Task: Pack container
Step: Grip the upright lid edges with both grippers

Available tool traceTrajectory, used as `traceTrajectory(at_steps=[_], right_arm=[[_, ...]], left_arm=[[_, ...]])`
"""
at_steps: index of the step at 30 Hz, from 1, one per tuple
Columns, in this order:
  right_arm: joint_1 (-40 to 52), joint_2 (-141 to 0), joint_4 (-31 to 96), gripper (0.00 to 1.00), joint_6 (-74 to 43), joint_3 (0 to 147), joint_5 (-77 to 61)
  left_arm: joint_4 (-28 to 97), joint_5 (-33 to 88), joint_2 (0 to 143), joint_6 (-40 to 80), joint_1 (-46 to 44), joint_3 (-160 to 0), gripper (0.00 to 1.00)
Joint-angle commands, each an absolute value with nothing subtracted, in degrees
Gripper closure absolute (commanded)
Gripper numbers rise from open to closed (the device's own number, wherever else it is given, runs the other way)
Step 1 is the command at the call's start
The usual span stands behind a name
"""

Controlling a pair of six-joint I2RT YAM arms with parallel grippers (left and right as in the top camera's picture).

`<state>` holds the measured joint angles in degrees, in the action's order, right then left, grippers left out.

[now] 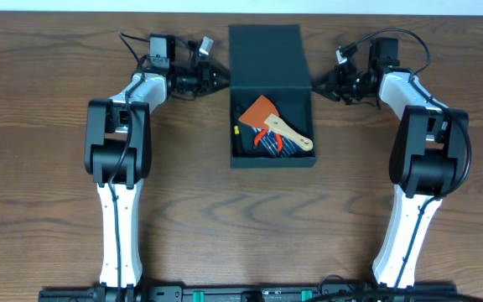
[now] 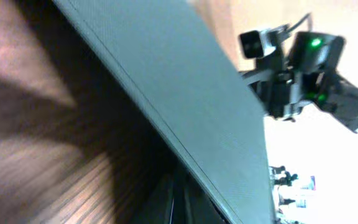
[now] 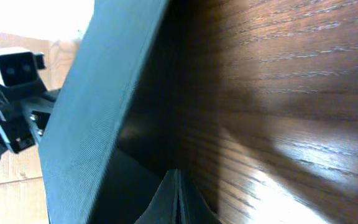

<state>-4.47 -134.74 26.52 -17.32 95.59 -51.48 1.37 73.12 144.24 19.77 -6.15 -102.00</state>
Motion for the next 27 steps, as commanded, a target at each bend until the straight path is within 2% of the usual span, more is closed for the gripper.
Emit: traceTrajectory(at_steps=[1,27], right_arm=[[-3.77,-135.04,26.57,0.99,-15.77,95.57,-52.69],[-3.62,-135.04,26.41,0.99,-8.38,95.57,-52.56]], left_arm=[[-1.78,77.69,145.01,25.43,-6.15,-101.95,0.94],[-4.36,76.47,145.01,26.68,-6.15,-101.95,0.94]])
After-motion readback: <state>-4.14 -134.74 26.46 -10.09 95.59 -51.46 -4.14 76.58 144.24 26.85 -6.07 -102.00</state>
